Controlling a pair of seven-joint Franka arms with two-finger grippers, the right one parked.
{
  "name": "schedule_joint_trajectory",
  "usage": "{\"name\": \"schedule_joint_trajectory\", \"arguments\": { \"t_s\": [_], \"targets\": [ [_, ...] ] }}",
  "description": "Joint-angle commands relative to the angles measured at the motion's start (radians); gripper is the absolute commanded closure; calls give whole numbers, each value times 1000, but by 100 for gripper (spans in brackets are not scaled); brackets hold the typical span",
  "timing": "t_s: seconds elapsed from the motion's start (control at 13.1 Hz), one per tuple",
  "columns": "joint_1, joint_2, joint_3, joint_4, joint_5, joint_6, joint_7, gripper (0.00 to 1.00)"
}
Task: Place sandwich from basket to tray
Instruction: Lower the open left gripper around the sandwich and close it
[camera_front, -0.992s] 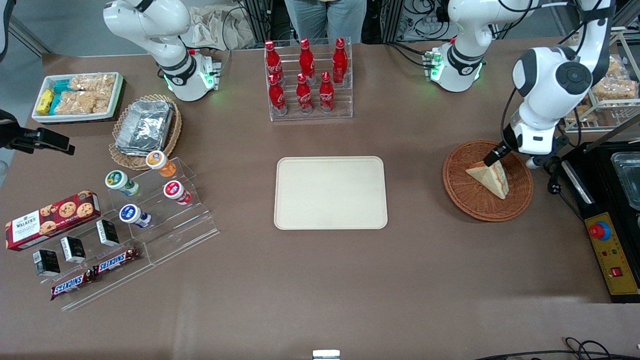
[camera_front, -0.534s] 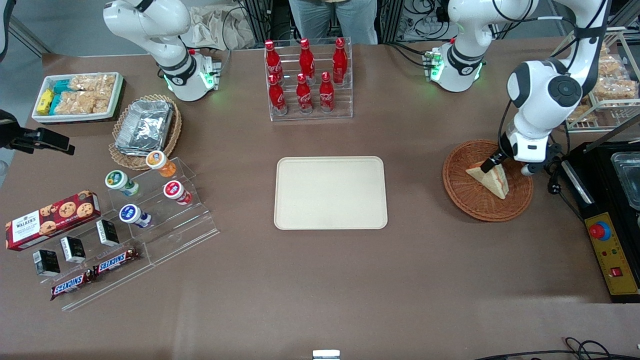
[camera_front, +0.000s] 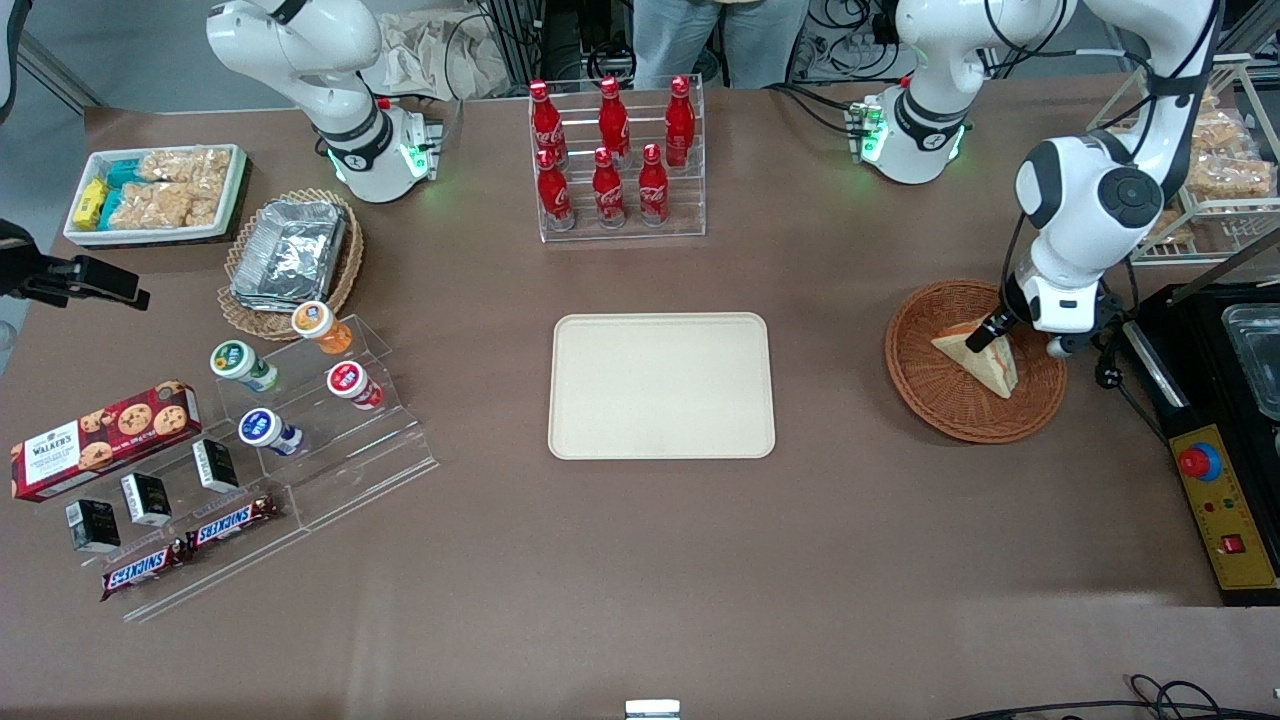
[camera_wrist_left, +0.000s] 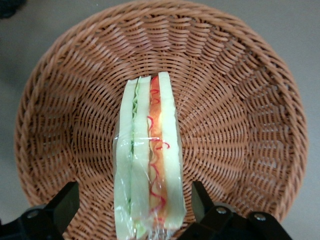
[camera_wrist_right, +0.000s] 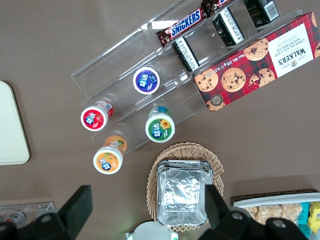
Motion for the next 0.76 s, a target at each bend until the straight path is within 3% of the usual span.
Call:
{"name": "schedule_joint_trajectory", "arguments": {
  "t_s": [0.0, 0.08, 0.15, 0.23, 0.38, 0.69],
  "targets": [
    [6, 41, -2, -23, 14, 73, -11, 0],
    [6, 52, -2, -23, 13, 79, -11, 0],
    [5, 56, -2, -22, 13, 79, -13, 7],
    [5, 57, -2, -20, 11, 79, -16, 32],
    [5, 60, -2, -15, 11, 79, -16, 98],
    [-1, 44, -7, -3, 11, 72, -4, 100]
  ]
}}
